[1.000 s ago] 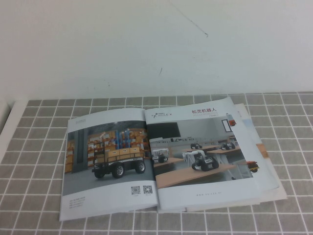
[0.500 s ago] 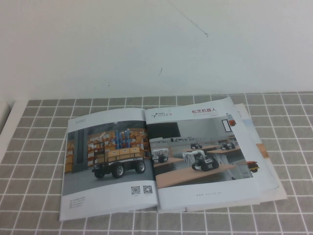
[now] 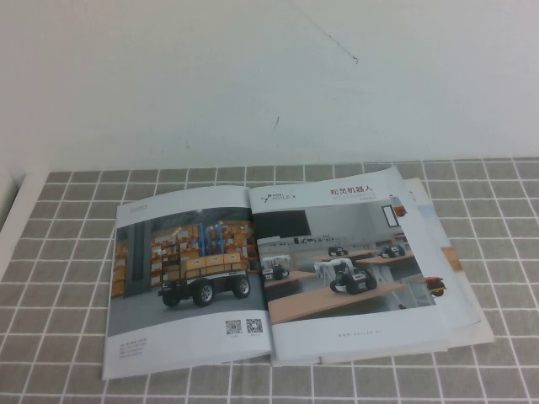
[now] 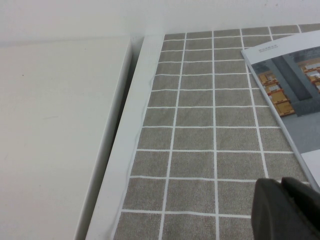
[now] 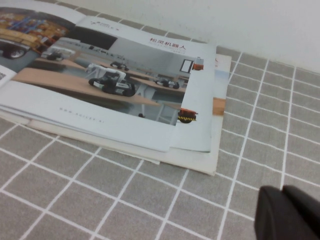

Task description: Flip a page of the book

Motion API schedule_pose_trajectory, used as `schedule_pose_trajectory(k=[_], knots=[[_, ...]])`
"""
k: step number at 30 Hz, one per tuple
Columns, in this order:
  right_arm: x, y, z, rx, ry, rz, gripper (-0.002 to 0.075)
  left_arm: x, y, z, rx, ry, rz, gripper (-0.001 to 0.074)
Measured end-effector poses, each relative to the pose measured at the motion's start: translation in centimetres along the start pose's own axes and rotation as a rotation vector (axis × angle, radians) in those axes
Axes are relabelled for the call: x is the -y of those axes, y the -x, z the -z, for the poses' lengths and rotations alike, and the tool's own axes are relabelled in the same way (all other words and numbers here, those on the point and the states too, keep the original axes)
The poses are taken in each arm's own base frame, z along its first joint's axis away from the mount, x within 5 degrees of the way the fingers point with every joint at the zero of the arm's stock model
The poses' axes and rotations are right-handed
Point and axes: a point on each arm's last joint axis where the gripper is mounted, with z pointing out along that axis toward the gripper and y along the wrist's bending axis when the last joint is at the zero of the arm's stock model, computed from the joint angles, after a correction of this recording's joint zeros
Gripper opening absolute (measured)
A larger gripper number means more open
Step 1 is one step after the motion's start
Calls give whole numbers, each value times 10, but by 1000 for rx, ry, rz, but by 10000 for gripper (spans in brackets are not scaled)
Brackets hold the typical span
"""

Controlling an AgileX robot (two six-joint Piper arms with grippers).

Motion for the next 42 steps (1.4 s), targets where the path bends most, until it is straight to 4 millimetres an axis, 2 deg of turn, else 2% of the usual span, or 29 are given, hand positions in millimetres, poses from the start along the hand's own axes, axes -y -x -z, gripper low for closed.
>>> schedule_pose_trajectory(k=[6, 12, 15, 24, 37, 42], knots=[[3, 3, -1, 49, -37, -6, -3, -1, 0, 0, 0, 6, -17, -3], [15, 20, 3, 249, -155, -88, -3, -10, 0, 0, -5, 106, -305, -3], [17, 24, 5, 308, -171, -177, -3, -12, 0, 0, -8, 130, -372, -3], [18, 27, 6, 358, -146, -379, -3, -13, 0, 0, -8, 140, -400, -3], [20, 28, 6, 371, -158, -381, -3, -13, 1, 0, -1, 152, -435, -3], [20, 28, 6, 371, -158, -379, -3, -10, 12, 1, 128, 153, -520, -3]])
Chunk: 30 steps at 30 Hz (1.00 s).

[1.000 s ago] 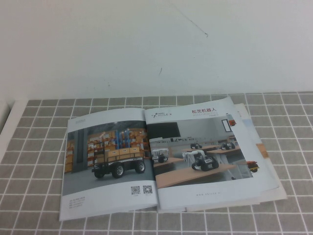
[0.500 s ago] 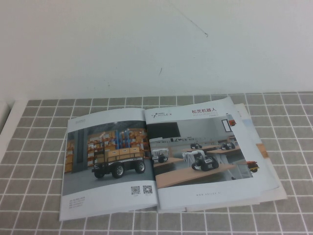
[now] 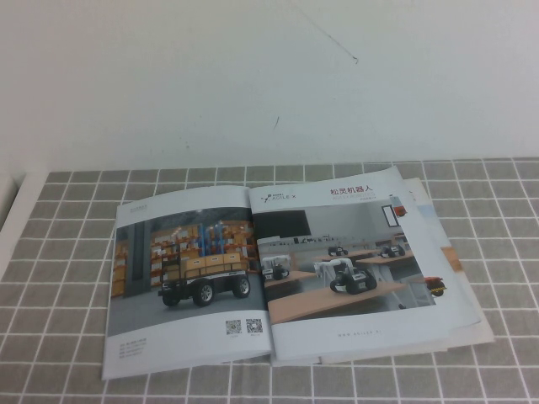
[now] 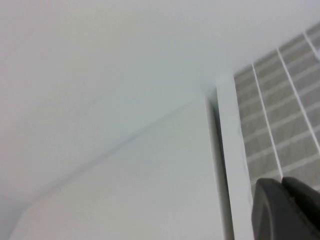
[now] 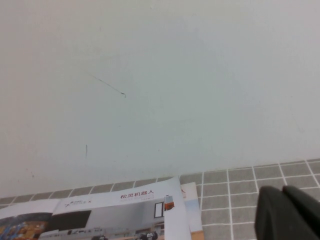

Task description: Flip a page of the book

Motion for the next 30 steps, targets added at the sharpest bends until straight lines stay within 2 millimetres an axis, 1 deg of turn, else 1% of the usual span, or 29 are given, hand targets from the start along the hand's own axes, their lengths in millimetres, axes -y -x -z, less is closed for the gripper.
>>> schedule_pose_trajectory(k=[3, 4, 5, 9, 12, 14, 17, 19, 21, 23, 26, 27, 28, 30], knots=[[0, 0, 0, 0, 0, -1, -3, -1, 12, 1, 127, 8, 6, -3], [0, 0, 0, 0, 0, -1, -3, -1, 16, 1, 179, 5, 61, -3], [0, 0, 0, 0, 0, -1, -3, -1, 19, 2, 211, -2, 141, -3], [0, 0, 0, 2, -1, -1, -3, -3, 32, 6, 362, -66, 573, -3], [1, 2, 0, 21, -16, -1, -3, -6, 44, 11, 500, -141, 788, -3], [4, 5, 0, 56, -44, -1, -3, -7, 52, 17, 607, -190, 847, -3], [10, 13, 1, 141, -110, 9, -3, -9, 63, 26, 760, -247, 870, -3], [12, 20, 3, 200, -146, 67, -3, -10, 66, 30, 814, -279, 897, -3], [10, 31, 5, 259, -156, 159, -3, -10, 68, 31, 823, -307, 946, -3], [6, 47, 8, 323, -152, 271, -3, -15, 75, 35, 847, -325, 973, -3], [-6, 78, 17, 444, -134, 456, -3, -26, 92, 45, 912, -330, 960, -3], [-9, 87, 21, 489, -132, 500, -3, -34, 103, 52, 945, -326, 954, -3], [-14, 100, 26, 548, -129, 545, -3, -37, 107, 55, 959, -322, 950, -3], [-24, 124, 38, 660, -122, 621, -3, -49, 123, 67, 1000, -302, 937, -3]])
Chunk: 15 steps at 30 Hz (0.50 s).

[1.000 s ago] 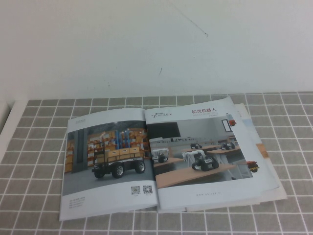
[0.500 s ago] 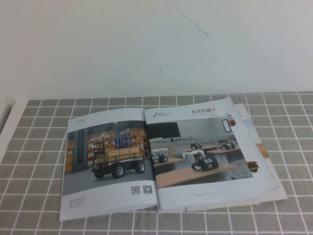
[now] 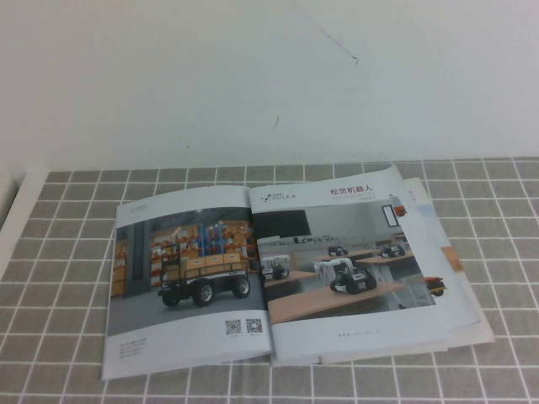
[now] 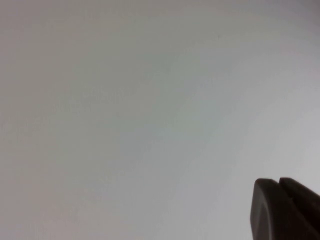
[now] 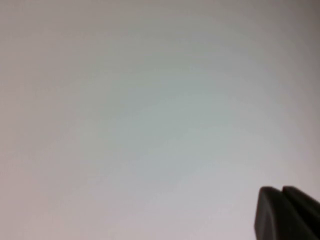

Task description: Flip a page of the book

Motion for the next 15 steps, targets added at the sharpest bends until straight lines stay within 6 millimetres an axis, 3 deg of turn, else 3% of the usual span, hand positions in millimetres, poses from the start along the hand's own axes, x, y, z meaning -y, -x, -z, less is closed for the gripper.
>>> schedule_pose_trajectory(k=[4, 8, 12, 15], knots=[[24, 67, -10, 219, -38, 9, -3, 22, 47, -15, 65, -8, -90, -3], [45, 113, -35, 239, -39, -42, -3, 44, 91, -27, 93, -12, -197, -3], [56, 131, -76, 53, -1, -51, -3, 40, 107, -52, 23, 90, -162, -3], [55, 121, -111, -212, 63, -51, -3, 22, 93, -80, -86, 181, -97, -3]])
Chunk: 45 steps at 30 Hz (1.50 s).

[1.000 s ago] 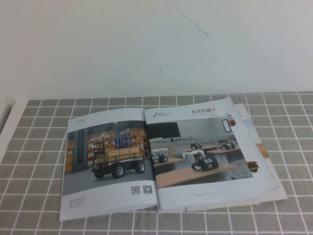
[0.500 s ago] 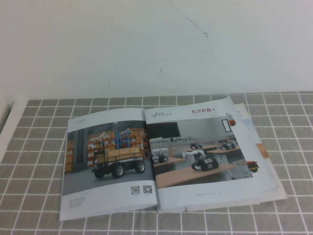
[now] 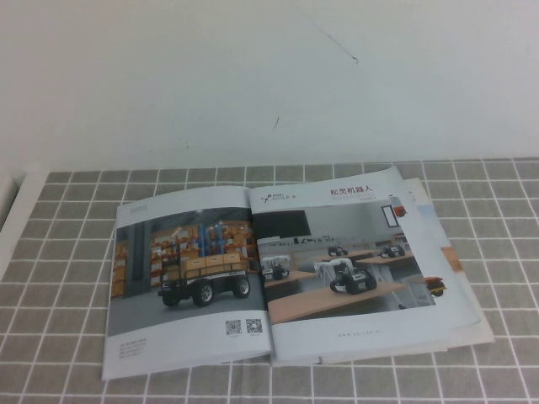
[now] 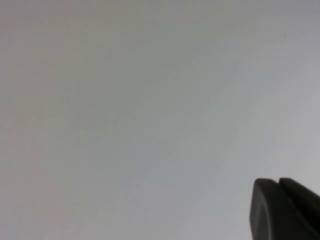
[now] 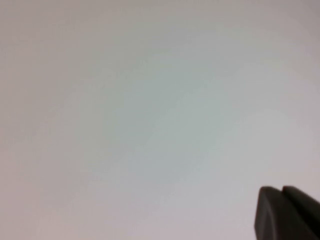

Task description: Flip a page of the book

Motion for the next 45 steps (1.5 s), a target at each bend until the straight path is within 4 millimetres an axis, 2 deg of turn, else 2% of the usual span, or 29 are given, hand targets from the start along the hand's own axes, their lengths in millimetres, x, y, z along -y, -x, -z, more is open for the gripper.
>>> schedule_pose_trajectory(k=[3, 7, 11, 15, 17, 21, 24, 33, 45], knots=[[-6, -20, -39, -280, 68, -1, -3, -2, -23, -26, -136, -61, -11, -3], [-22, -58, -72, -562, 140, -105, -3, 4, -75, -53, -492, -288, 9, -3], [-31, -74, -84, -661, 178, -134, -3, -1, -133, -70, -854, -474, 117, -3], [-32, -76, -83, -683, 193, -112, -3, -18, -179, -84, -1054, -485, 216, -3], [-32, -76, -83, -682, 197, -123, -3, -25, -195, -89, -1102, -464, 259, -3], [-35, -76, -83, -686, 215, -136, -3, -29, -208, -97, -1116, -440, 413, -3], [-37, -75, -83, -682, 237, -143, -3, -27, -209, -101, -1085, -460, 501, -3], [-39, -75, -83, -682, 249, -155, -3, -26, -208, -102, -1054, -506, 460, -3], [-44, -84, -92, -719, 259, -152, -3, -25, -208, -102, -1055, -503, 472, -3]])
